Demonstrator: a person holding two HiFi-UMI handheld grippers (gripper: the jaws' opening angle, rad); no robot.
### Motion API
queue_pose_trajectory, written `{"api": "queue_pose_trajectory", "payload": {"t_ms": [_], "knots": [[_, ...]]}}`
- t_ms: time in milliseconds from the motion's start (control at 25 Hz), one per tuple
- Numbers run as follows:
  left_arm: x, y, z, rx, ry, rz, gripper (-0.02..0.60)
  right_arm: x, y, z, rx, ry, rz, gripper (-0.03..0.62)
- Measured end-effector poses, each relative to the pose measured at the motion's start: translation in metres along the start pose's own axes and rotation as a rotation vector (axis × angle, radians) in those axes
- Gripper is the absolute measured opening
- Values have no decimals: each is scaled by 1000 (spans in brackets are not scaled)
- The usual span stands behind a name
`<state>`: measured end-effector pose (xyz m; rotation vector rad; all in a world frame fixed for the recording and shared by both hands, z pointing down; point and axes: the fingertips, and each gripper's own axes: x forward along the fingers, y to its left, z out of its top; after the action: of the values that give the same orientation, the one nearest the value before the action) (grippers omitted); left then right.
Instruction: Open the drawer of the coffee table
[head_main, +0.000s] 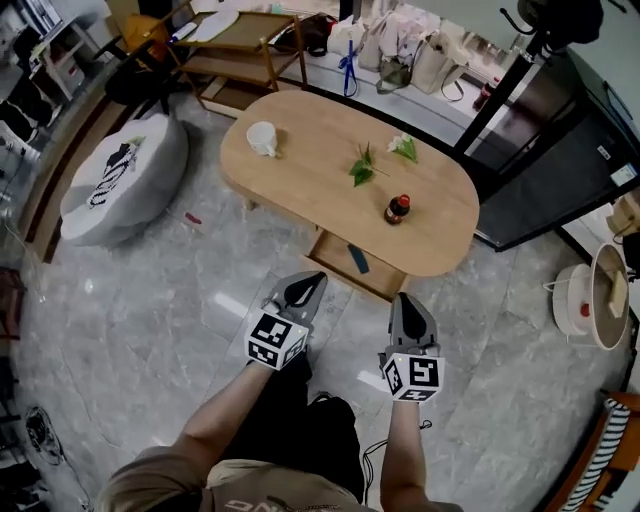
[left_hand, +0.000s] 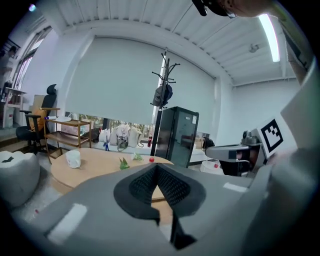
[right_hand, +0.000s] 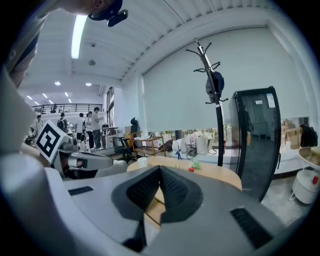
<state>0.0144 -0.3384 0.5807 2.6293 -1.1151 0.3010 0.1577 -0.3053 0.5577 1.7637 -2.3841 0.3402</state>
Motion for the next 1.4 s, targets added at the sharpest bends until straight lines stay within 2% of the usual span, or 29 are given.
{"api": "queue_pose_trajectory", "payload": {"t_ms": [240,440,600,760,880,1000,1400], "knots": [[-64,-15,101,-75,-34,45,-9,-51,34,106,-35,17,42,6],[-98,-33,193,-56,-120,43,-9,-91,56,177,-53,7,45,6],[-105,-45,239,-41,-146,21,-9,-105,54,237,-98,-37,15,6],[-115,-47,261,-14,-118,-17,-9,-101,65,289,-126,-97,-5,6],[-115,-50,277,-12,-115,-41,-9,-100,62,313,-131,-121,-21,6],[-106,-43,295,24,-112,-57,-9,-94,56,328,-132,-138,-38,6],[-60,-5,332,115,-115,-137,-9,-51,41,335,-135,-146,-120,6]]}}
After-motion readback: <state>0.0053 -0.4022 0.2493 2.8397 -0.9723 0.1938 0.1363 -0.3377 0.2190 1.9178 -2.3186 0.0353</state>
